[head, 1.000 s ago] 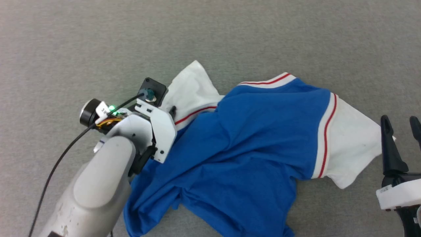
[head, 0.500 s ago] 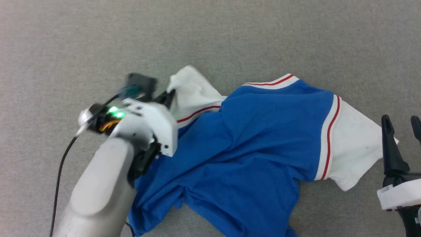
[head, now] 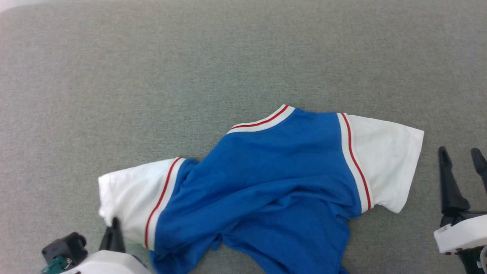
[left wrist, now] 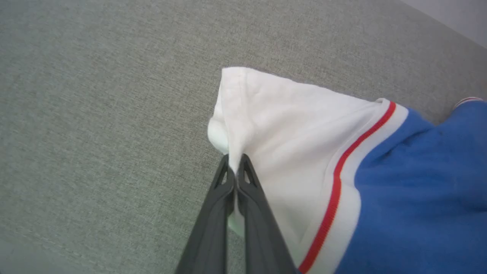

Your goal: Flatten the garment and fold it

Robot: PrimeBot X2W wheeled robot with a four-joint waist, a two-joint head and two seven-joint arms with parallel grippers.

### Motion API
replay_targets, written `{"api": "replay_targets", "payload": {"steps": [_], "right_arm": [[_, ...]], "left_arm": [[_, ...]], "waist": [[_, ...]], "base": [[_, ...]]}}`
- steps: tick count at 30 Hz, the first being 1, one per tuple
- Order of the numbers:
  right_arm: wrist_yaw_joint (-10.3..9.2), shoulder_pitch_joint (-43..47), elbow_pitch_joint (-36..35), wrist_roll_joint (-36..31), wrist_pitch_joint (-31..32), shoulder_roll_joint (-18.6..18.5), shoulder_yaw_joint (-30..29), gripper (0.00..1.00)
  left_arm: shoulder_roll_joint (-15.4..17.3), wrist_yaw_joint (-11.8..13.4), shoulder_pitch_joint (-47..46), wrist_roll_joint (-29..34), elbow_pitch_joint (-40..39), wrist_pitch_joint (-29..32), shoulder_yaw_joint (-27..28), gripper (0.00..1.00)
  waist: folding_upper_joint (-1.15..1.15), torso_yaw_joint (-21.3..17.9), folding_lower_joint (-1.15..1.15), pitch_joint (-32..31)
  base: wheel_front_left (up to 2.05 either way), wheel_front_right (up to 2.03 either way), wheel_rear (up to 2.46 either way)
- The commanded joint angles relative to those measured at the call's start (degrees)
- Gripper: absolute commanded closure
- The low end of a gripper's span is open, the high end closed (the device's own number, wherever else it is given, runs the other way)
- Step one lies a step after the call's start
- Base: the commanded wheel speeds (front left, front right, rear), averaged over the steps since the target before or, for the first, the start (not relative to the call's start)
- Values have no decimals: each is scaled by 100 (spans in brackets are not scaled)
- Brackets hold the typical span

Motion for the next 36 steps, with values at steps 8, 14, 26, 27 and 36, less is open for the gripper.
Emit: {"api": "replay_targets", "payload": {"steps": [8,14,26,27,36], "right_arm": [[-5,-201,-105,-343,294,17,437,0],[-5,-999,341,-519,1269,-222,1008,0],[-5,-1718,2202,-813,2832,-1175,1579,0],[-5,-1715,2322,-813,2811,-1205,1605,0],[-5,-1827,2957,-936,2430,-1267,1481,100]], "left_arm": [[-247,-239,-801,298,-619,-1324,-52,0],[-229,-311,-894,681,-470,-1885,-228,0],[-397,-427,-1167,852,-93,-1953,-746,0],[-402,-438,-1185,849,-79,-1950,-767,0],[-430,-438,-1223,792,-41,-1962,-799,0]], "waist": [[0,230,1,-193],[0,123,1,-168],[0,444,1,91],[0,471,1,103],[0,527,1,93]], "base": [[0,0,0],[0,0,0],[0,0,0],[0,0,0],[0,0,0]]}}
